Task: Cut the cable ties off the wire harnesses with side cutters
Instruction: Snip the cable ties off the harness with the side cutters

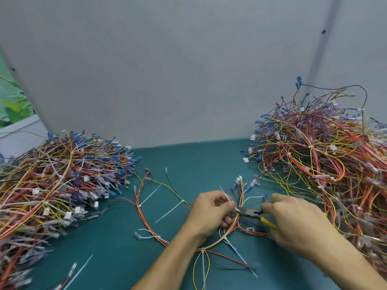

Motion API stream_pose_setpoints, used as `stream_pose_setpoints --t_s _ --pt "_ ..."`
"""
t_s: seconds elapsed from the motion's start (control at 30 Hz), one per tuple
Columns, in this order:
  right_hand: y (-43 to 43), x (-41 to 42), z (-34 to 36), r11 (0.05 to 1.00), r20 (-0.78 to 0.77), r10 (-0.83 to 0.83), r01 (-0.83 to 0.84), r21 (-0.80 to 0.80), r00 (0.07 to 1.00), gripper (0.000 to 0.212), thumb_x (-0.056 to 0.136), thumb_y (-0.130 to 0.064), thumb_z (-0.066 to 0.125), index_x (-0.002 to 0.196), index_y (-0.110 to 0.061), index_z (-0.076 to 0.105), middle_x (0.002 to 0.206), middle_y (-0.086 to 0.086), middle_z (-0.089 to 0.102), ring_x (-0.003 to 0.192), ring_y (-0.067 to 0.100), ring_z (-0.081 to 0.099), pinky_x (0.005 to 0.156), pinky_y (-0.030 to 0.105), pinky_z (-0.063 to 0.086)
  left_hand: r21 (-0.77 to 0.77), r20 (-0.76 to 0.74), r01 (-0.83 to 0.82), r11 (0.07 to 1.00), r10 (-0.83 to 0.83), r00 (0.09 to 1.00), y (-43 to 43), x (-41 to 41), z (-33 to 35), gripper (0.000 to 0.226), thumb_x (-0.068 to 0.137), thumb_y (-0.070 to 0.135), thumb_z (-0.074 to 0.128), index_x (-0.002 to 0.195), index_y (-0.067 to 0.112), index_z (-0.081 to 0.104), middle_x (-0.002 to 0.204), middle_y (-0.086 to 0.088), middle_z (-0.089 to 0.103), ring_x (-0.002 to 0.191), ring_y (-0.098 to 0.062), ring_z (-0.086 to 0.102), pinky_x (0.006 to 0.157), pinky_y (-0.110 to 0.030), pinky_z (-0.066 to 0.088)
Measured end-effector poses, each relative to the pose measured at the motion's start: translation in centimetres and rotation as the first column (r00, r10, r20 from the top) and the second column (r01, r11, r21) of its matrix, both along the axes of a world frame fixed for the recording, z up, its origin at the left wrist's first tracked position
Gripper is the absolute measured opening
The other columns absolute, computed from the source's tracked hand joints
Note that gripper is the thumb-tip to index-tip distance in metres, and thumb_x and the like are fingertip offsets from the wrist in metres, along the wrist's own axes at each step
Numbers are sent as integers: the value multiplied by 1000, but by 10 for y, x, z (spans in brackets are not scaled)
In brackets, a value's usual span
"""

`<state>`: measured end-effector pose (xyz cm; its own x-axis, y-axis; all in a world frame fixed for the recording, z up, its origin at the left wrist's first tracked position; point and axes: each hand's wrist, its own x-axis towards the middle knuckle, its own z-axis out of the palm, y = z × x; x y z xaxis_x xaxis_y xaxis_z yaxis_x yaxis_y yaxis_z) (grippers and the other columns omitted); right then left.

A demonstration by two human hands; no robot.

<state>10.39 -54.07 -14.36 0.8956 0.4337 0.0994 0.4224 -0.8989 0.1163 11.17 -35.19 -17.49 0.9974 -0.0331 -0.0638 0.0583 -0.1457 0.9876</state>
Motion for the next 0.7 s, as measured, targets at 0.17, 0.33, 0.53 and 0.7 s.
stream_pose_setpoints --t_s 0.17,0.33,0.53,0.7 --pt "0 -1 -1 1000 7 -12 12 -12 1000 22 89 -40 46 106 -28 54 104 -8 49 103 22 58 73 32 45 7 23 8 1000 -8 1000 -1 -1 -1 19 90 6 61 74 16 64 64 3 63 47 -7 53 47 -18 45" --pt "0 -2 0 1000 11 -13 13 -9 1000 23 89 -41 46 106 -28 54 104 -9 48 103 21 58 71 31 43 15 39 -6 1000 5 999 -1 -1 -3 18 88 9 65 73 17 67 55 9 56 48 -5 51 47 -17 45" --pt "-2 -4 2 1000 40 -30 30 2 999 24 90 -44 45 106 -29 54 100 -10 48 101 20 59 67 30 39 25 55 -8 1000 6 998 -1 -1 -3 18 87 9 66 72 18 67 52 11 54 47 -4 47 47 -18 45" --pt "-2 -3 3 1000 32 -26 26 7 999 26 92 -47 42 106 -28 54 99 -10 46 101 20 58 66 30 37 28 62 -12 1000 10 998 -1 -1 -4 19 87 10 67 71 20 68 50 12 54 47 -2 47 48 -18 46"
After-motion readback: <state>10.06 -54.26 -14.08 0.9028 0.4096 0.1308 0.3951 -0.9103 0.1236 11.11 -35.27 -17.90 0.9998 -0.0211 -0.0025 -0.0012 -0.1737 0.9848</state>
